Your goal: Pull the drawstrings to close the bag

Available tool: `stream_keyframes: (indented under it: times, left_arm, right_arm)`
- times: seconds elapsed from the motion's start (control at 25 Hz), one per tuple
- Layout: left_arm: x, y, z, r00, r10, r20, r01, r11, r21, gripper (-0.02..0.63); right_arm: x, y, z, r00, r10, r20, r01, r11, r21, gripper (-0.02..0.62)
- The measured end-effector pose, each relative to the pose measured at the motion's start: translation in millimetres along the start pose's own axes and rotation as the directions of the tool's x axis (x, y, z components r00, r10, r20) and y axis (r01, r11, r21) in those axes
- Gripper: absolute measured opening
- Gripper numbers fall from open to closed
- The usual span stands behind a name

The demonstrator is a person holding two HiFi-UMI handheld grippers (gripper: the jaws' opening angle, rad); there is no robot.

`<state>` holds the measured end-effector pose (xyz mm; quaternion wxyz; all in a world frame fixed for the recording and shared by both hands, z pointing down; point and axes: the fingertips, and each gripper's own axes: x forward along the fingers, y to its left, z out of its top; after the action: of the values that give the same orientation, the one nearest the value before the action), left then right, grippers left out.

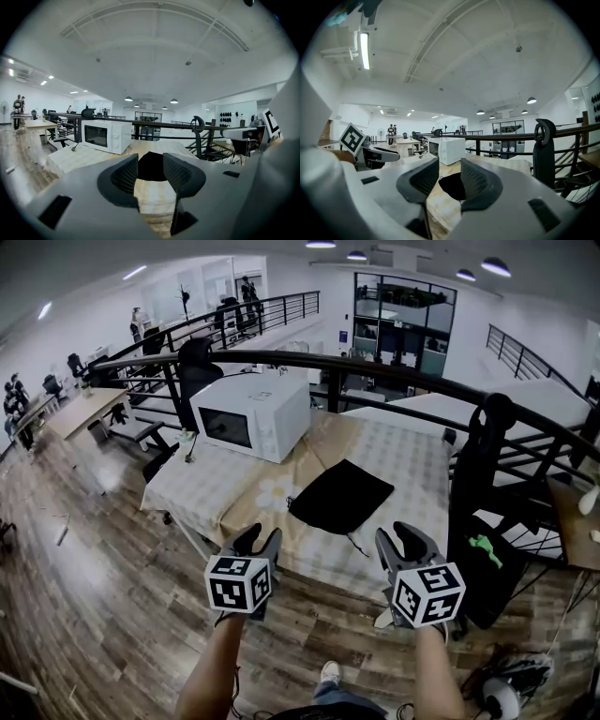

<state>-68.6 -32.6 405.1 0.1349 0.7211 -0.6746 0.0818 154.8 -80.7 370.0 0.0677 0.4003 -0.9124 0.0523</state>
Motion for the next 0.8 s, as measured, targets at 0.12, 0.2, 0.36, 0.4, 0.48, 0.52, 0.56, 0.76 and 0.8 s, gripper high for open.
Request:
stream_keyframes:
  times: [0.12,0.2,0.36,0.4,0.48,0.52,0.56,0.76,0.8]
  left_arm:
    - [23,3,4,1.0,0.01,-0.004,-0.01,1.0,0.002,0.169]
    - [38,5,7,1.0,0.016,-0.01,-0.016,1.0,0.001,0.176]
    - [66,4,12,1.0,0.02,-0.021,-0.02,1.0,0.006,0.187]
    - [72,4,13,1.0,0.018,-0.023,-0.018,1.0,0.005,0.19]
    - [81,2,16,1.0,0.011,-0.025,-0.011,1.0,-0.001,0.197]
    - [84,2,17,1.0,0.01,-0.025,-0.01,1.0,-0.002,0.203]
    - [87,2,19,1.0,0.012,-0.025,-0.012,1.0,0.0,0.204]
    - [100,8,26,0.999,0.036,-0.028,-0.035,0.999,0.015,0.206]
    - [103,8,26,0.999,0.036,-0.031,-0.036,0.999,0.017,0.206]
  right_arm:
    - [19,-18,-1,1.0,0.004,-0.007,-0.004,1.0,0.007,0.138]
    - [31,-30,0,1.0,0.007,-0.01,-0.006,1.0,0.015,0.14]
    - [53,-50,1,1.0,0.015,-0.019,-0.014,1.0,0.016,0.146]
    - [58,-54,2,1.0,0.017,-0.018,-0.016,1.0,0.016,0.147]
    - [65,-61,3,1.0,0.022,-0.016,-0.022,1.0,0.02,0.149]
    - [68,-64,4,1.0,0.026,-0.015,-0.026,0.999,0.024,0.15]
    - [72,-67,5,0.999,0.03,-0.013,-0.03,0.999,0.028,0.15]
    - [87,-76,9,0.999,0.042,-0.004,-0.042,0.998,0.037,0.156]
    - [89,-78,9,0.999,0.042,-0.003,-0.042,0.998,0.039,0.158]
